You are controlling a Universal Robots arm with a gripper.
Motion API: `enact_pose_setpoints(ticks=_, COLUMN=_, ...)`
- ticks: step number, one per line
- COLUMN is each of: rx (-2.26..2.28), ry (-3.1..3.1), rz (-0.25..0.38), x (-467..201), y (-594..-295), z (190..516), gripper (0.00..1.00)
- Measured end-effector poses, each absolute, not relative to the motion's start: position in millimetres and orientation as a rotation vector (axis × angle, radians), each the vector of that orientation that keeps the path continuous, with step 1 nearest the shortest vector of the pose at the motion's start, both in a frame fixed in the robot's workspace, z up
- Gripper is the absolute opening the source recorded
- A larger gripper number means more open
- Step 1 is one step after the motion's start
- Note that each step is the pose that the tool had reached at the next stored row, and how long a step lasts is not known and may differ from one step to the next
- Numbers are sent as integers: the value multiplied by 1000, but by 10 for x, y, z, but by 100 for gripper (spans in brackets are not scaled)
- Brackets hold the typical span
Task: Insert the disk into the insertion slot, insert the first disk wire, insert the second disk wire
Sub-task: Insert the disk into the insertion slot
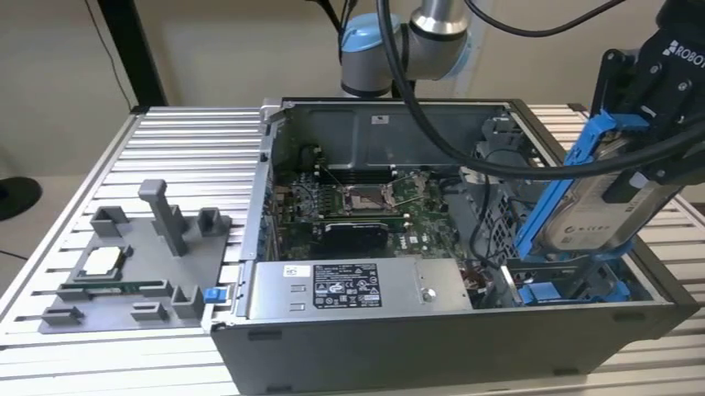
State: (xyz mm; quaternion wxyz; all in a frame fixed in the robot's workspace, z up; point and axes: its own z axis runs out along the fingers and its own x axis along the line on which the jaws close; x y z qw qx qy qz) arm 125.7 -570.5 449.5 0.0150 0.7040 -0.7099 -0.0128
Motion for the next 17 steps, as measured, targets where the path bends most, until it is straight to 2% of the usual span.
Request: enact_pose_setpoints(ticks=17, rx=2191, ry=-2209, rz=-40, x=1262, y=-5713, z=4433, gripper=0)
